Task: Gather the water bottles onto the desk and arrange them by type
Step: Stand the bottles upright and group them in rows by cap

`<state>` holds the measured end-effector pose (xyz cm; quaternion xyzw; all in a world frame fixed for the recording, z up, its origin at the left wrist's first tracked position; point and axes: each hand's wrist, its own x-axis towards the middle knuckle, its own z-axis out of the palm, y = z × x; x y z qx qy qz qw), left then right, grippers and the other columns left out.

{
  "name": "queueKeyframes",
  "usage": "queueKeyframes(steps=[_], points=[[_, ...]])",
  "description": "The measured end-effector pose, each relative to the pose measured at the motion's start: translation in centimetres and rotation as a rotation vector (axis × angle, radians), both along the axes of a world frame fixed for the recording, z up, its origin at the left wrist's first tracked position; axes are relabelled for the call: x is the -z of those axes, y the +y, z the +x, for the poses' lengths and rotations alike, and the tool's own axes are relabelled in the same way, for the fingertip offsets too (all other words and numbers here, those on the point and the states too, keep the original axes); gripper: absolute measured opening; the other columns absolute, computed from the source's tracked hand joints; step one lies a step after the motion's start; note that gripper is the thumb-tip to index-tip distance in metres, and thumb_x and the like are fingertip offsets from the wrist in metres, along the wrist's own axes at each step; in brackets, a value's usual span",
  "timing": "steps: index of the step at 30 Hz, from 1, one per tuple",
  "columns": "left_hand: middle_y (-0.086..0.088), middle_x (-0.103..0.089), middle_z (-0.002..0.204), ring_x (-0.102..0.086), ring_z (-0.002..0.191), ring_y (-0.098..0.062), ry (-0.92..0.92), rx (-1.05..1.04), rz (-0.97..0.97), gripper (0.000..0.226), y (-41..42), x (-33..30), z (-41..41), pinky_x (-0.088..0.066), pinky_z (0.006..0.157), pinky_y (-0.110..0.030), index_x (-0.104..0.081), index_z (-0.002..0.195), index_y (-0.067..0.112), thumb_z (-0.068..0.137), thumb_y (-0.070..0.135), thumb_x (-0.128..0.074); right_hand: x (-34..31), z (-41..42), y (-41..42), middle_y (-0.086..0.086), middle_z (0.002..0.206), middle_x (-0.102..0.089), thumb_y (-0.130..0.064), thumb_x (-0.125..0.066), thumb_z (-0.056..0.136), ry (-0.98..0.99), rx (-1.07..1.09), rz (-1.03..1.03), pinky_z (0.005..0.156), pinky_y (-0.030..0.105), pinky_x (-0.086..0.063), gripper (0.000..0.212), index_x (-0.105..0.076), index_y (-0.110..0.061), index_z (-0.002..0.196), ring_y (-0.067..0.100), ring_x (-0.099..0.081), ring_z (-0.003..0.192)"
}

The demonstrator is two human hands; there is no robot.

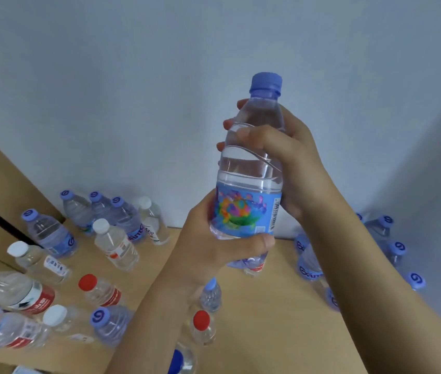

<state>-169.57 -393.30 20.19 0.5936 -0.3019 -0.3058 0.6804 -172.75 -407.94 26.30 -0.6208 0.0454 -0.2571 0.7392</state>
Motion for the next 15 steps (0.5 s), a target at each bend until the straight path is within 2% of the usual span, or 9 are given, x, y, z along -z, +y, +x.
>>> queueKeyframes(steps=[2,4,6,9,12,15], points=[[0.004,-0.075,0.099,-0.073,0.089,-0.011,-0.075,-0.111,0.043,0.059,-0.7,-0.3,-0.7,-0.058,0.068,-0.023,-0.067,0.108,0.024,0.054,0.023,-0.09,-0.2,-0.5,-0.3,0.018,0.097,-0.068,-0.015,-0.07,0.079,0.034,0.098,-0.079,0.077,0.045,-0.061,0.027,-0.062,-0.007,0.103,0.035,-0.07,0.088],[0.009,-0.072,0.102,-0.07,0.093,-0.005,-0.207,-0.257,0.118,0.069,-1.6,-0.4,-1.4,-0.06,0.074,-0.024,-0.061,0.117,0.022,0.057,0.016,-0.094,-0.3,-1.0,-0.4,0.013,0.092,-0.069,-0.017,-0.076,0.079,0.05,0.168,-0.091,0.068,0.034,-0.059,0.033,-0.061,-0.006,0.105,0.024,-0.071,0.08],[0.013,-0.07,0.104,-0.067,0.095,-0.001,-0.262,-0.321,0.155,0.073,-2.3,-0.4,-2.2,-0.06,0.077,-0.024,-0.058,0.122,0.023,0.059,0.015,-0.093,-0.3,-1.4,-0.4,0.009,0.089,-0.068,-0.016,-0.079,0.079,0.051,0.207,-0.061,0.065,0.028,-0.057,0.032,-0.06,-0.007,0.103,0.02,-0.071,0.076],[0.013,-0.072,0.101,-0.069,0.092,-0.003,-0.201,-0.223,0.127,0.068,-2.6,-0.2,-2.5,-0.06,0.072,-0.026,-0.063,0.114,0.028,0.055,0.016,-0.095,-0.3,-2.0,-0.9,0.008,0.084,-0.065,-0.01,-0.074,0.078,0.029,0.176,-0.005,0.064,0.033,-0.056,0.024,-0.059,-0.008,0.096,0.023,-0.068,0.075],[0.001,-0.075,0.087,-0.072,0.079,-0.014,-0.046,-0.005,0.047,0.045,-2.4,-0.5,-1.9,-0.058,0.066,-0.029,-0.073,0.091,0.03,0.05,0.023,-0.09,-0.4,-2.6,-1.6,0.01,0.086,-0.061,-0.009,-0.066,0.077,-0.035,0.014,0.109,0.067,0.036,-0.057,0.017,-0.06,-0.011,0.093,0.029,-0.065,0.08],[-0.001,-0.076,0.088,-0.073,0.081,-0.017,-0.026,0.054,0.027,0.042,-2.4,-0.6,-1.8,-0.059,0.07,-0.03,-0.074,0.088,0.03,0.047,0.029,-0.086,-0.4,-3.2,-2.0,0.006,0.088,-0.067,-0.009,-0.061,0.078,-0.061,-0.074,0.164,0.076,0.039,-0.058,0.019,-0.063,-0.012,0.097,0.028,-0.067,0.085]])
